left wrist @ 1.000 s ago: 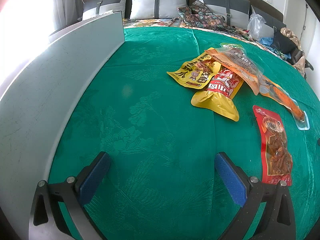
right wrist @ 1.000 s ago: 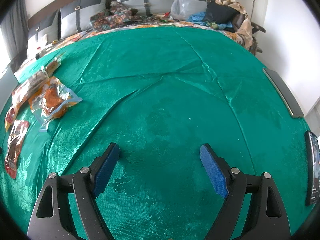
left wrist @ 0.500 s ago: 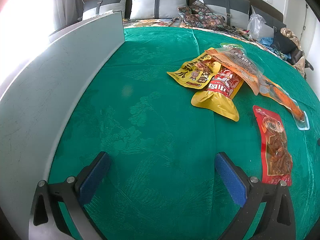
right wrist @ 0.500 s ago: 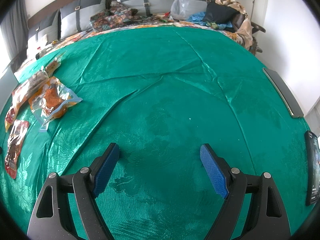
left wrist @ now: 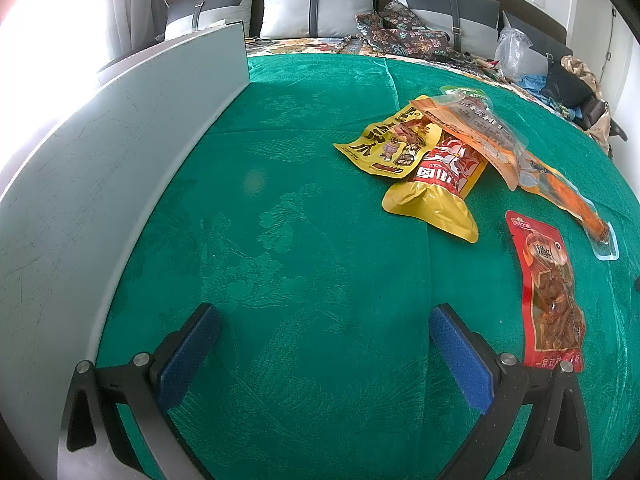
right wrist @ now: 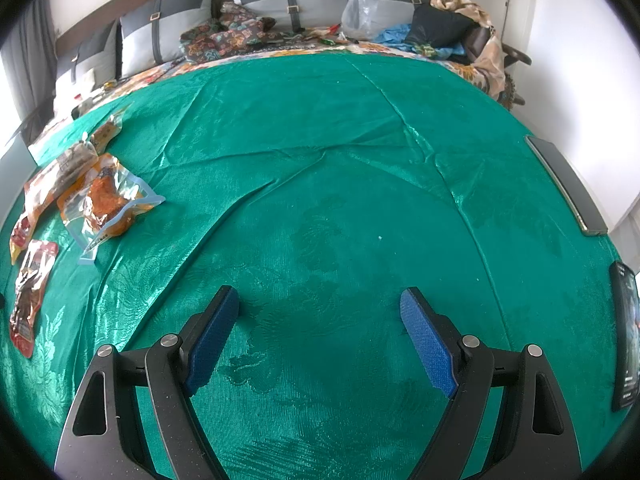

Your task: Organize snacks

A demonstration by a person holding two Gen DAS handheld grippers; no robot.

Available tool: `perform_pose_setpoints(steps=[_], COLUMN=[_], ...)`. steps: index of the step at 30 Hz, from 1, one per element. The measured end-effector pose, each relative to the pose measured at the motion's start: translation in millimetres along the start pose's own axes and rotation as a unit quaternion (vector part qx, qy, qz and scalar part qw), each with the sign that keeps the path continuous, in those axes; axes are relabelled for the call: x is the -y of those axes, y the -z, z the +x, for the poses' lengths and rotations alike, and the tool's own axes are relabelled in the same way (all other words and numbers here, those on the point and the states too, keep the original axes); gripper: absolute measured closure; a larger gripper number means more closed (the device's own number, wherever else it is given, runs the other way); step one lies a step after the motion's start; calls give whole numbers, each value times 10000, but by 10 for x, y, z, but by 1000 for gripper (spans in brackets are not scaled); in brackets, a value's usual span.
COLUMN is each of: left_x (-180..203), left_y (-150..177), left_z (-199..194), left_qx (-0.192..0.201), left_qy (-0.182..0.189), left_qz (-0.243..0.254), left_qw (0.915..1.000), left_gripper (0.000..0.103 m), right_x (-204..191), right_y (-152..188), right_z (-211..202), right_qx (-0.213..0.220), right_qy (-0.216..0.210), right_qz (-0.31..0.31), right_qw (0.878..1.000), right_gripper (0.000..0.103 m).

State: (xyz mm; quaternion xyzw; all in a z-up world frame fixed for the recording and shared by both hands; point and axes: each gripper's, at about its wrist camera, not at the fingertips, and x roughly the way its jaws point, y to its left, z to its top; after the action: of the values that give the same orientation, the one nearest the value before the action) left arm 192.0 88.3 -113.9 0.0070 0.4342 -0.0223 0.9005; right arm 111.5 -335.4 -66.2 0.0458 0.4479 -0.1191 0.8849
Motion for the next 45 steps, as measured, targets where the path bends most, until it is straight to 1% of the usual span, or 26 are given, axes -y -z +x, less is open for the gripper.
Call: perform_pose_setpoints(steps=[33, 35, 38, 41, 42, 43, 44, 45], left_x=[1, 3, -12, 77, 127, 210, 303, 384], left_y=[-2, -19, -172, -454, -530, -627, -698, -757], left_z=[6, 11, 38, 82, 100, 139, 175, 225], left_qx=[4, -81, -421, -557, -593, -642, -696, -758], left_qy=[0, 59, 381, 627, 675, 746, 805, 829], left_qz=[3, 97, 293, 472, 548, 659, 770, 873], left_qw=[10000, 9999, 9980, 9954, 9944, 9930, 9913, 9898], left_gripper=[0, 0, 0, 1, 3, 9, 12, 17], right_x=[-4, -2, -5, -4, -4, -6, -6, -4], right_y=[-1, 0, -1, 1, 1, 0, 1, 1], right_z=[1, 5, 2, 6, 6, 3, 3, 7], right_qx=[-2, -2, -2, -2, -2, -2, -2, -2], right_qy=[-15, -16, -18, -16, -18, -19, -19, -20], right_qz=[6, 7, 7, 8, 9, 9, 9, 9], right_qw=[10000, 10000, 10000, 10000, 10000, 10000, 10000, 10000], right_gripper=[17, 17, 17, 16, 16, 16, 16, 16])
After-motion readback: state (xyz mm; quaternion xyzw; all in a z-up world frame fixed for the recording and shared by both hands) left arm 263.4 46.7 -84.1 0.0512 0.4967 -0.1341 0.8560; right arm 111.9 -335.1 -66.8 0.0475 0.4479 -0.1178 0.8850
